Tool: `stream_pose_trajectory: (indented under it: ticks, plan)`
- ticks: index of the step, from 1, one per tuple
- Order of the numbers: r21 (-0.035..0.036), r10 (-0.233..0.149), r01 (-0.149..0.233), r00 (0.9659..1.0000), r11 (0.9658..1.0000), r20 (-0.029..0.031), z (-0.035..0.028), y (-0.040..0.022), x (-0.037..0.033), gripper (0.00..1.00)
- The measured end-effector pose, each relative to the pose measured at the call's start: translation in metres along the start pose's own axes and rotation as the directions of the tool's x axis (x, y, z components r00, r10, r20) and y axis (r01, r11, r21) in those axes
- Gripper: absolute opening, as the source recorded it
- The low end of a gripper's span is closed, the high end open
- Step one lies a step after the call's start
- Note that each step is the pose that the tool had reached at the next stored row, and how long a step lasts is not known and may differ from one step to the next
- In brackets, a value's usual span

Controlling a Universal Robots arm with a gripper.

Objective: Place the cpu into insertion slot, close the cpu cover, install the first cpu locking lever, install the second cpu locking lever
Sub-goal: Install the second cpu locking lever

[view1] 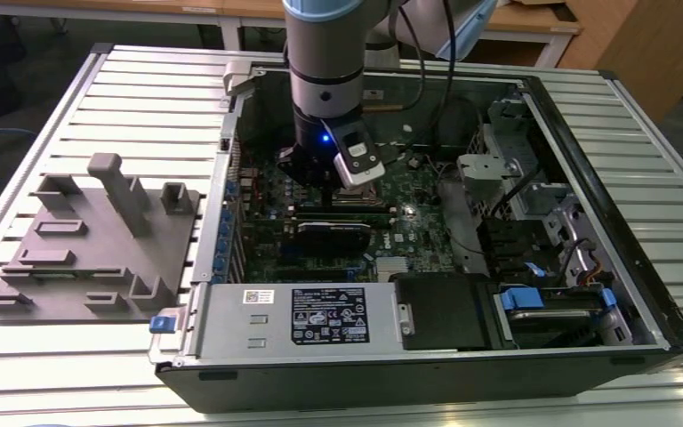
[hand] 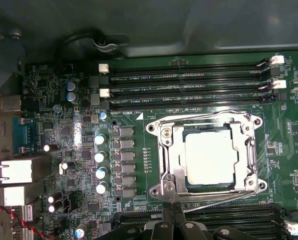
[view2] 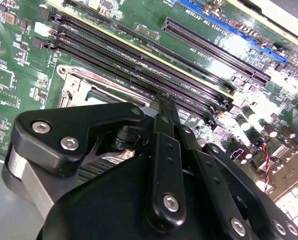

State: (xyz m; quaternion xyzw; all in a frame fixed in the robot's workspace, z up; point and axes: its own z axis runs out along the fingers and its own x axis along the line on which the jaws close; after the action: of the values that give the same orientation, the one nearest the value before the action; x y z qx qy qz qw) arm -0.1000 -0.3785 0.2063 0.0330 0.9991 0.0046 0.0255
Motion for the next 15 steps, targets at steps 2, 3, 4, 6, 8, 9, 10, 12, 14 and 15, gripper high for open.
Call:
stream_pose_trajectory:
  ticks: [2, 3, 4, 6, 8, 9, 10, 12, 14, 15]
  plan:
    - [-0.0012, 0.0, 0.0, 1.0, 1.0, 0.0, 0.0001, 0.0, 0.0, 0.1]
    - [-0.0016, 0.0, 0.0, 1.0, 1.0, -0.0001, 0.0001, 0.0, 0.0, 0.1]
    - [-0.0022, 0.0, 0.0, 1.0, 1.0, -0.0001, 0.0002, 0.0, 0.0, 0.1]
    - [-0.0032, 0.0, 0.0, 1.0, 1.0, -0.0002, 0.0004, 0.0, 0.0, 0.1]
    - [-0.0042, 0.0, 0.0, 1.0, 1.0, -0.0003, 0.0005, 0.0, 0.0, 0.1]
    - [-0.0048, 0.0, 0.0, 1.0, 1.0, -0.0003, 0.0006, 0.0, 0.0001, 0.1]
    - [-0.0053, 0.0, 0.0, 1.0, 1.0, -0.0003, 0.0006, 0.0, 0.0001, 0.1]
    - [-0.0066, 0.0, 0.0, 1.0, 1.0, -0.0004, 0.0008, -0.0001, 0.0002, 0.1]
    - [-0.0084, 0.0, 0.0, 1.0, 1.0, -0.0006, 0.001, -0.0001, 0.0003, 0.1]
    - [-0.0093, 0.0, 0.0, 1.0, 1.0, -0.0006, 0.0011, -0.0001, 0.0004, 0.1]
